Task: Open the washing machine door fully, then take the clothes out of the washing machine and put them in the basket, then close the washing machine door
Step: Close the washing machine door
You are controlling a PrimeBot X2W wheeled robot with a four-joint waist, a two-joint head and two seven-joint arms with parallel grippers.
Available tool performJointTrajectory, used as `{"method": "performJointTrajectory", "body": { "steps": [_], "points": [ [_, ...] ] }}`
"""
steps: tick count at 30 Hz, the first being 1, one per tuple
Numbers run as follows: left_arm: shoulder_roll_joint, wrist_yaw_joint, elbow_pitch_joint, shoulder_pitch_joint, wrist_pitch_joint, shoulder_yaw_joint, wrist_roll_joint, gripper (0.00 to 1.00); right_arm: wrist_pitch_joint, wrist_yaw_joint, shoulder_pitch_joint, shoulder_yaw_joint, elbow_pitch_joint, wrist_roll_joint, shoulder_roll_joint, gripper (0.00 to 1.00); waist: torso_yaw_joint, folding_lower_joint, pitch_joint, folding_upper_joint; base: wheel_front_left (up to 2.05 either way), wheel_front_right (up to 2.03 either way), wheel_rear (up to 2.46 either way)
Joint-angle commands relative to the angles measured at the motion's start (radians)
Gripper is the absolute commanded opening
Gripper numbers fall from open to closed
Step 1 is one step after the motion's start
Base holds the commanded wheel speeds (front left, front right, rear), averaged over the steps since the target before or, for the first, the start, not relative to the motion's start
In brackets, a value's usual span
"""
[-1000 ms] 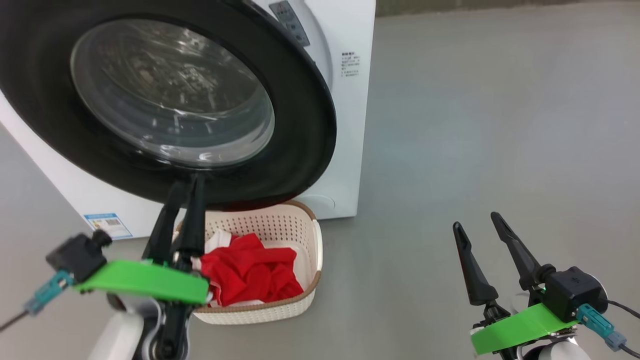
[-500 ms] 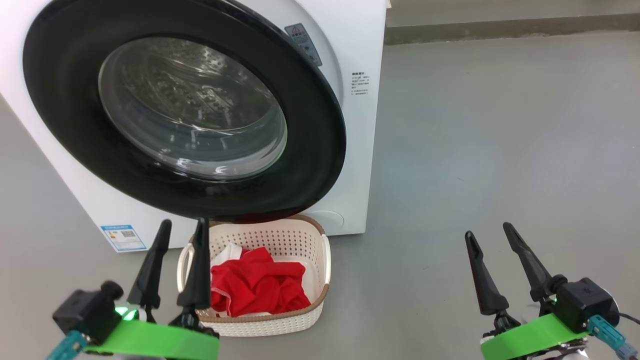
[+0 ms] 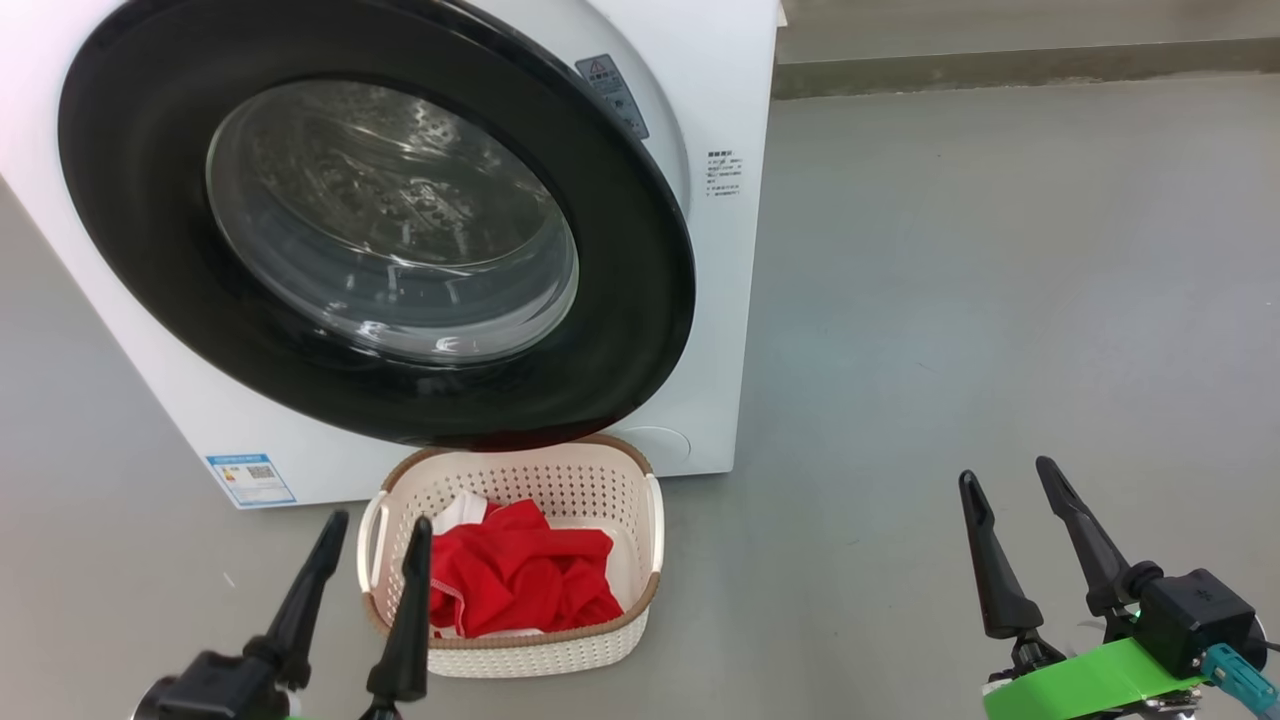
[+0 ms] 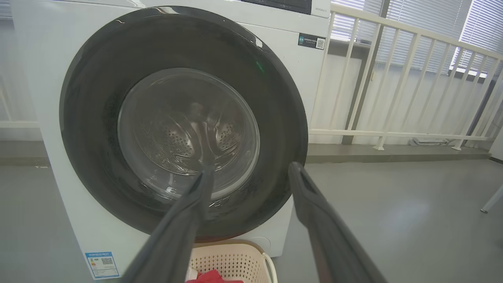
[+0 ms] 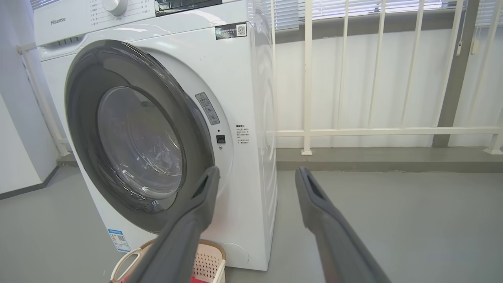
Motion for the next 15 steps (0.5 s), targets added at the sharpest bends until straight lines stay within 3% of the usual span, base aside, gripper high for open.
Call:
{"method": "performJointTrajectory", "body": {
  "steps": [1,15],
  "points": [
    [0.032,0.014,-0.014,-0.009,-0.012,0.033,0.02,1.0,-0.006,0.006,-0.015,0.014,-0.028,-0.003,-0.008,1.0,-0.003,0.0,-0.001,-0.0001,0.0,0.0,0.0],
    [0.031,0.045,0.022,0.022,-0.011,0.031,0.03,1.0,-0.006,0.006,-0.001,0.001,-0.025,-0.008,-0.008,1.0,-0.005,0.0,-0.006,-0.0001,0.0,0.0,0.0]
  ]
}}
